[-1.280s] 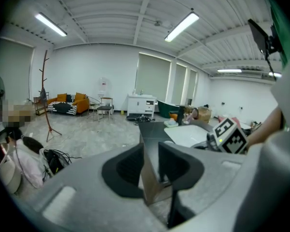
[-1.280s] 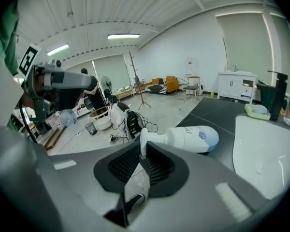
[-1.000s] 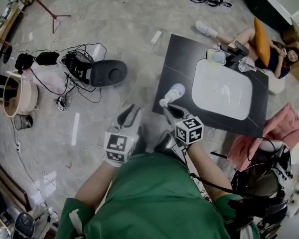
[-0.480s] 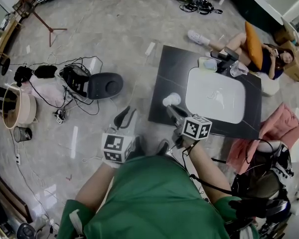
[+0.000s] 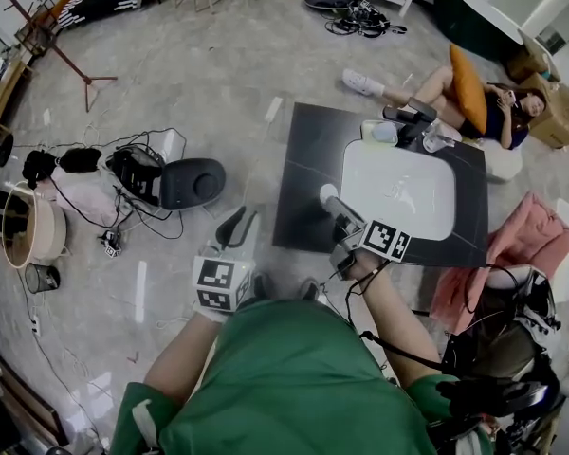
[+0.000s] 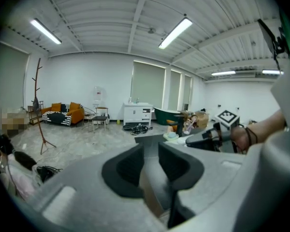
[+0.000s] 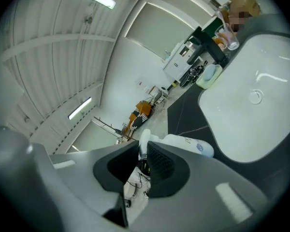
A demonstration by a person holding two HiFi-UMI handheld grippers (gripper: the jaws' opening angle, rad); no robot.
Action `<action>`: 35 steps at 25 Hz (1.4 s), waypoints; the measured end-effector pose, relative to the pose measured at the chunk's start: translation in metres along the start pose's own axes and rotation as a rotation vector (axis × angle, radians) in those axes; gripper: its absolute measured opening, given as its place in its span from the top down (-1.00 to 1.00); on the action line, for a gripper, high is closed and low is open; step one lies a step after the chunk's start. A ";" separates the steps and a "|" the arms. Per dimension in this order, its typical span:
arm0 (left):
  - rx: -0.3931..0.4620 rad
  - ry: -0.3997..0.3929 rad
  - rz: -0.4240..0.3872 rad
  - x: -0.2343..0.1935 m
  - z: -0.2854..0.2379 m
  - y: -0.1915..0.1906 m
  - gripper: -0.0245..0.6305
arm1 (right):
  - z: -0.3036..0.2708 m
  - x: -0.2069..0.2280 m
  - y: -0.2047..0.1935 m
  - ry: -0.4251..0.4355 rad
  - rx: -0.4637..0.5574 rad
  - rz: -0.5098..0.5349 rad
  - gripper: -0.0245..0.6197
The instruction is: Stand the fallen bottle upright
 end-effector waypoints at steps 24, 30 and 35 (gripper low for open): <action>0.002 -0.061 -0.027 0.016 -0.024 0.011 0.64 | 0.035 0.016 0.031 -0.140 0.127 0.068 0.55; 0.015 -0.058 -0.026 0.013 -0.019 0.015 0.64 | 0.053 -0.009 0.044 -0.252 0.207 0.383 0.55; 0.028 -0.055 -0.025 0.011 -0.016 0.019 0.64 | 0.067 -0.038 0.050 -0.317 0.275 0.609 0.55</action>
Point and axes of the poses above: the fingertips, and each gripper's own axes: z backward along the fingers, x to its right, y out of its top, the point moved 7 cm from there along z, backward along the fingers, and after that the axes turned 4 degrees about -y, right-handed, at the moved point
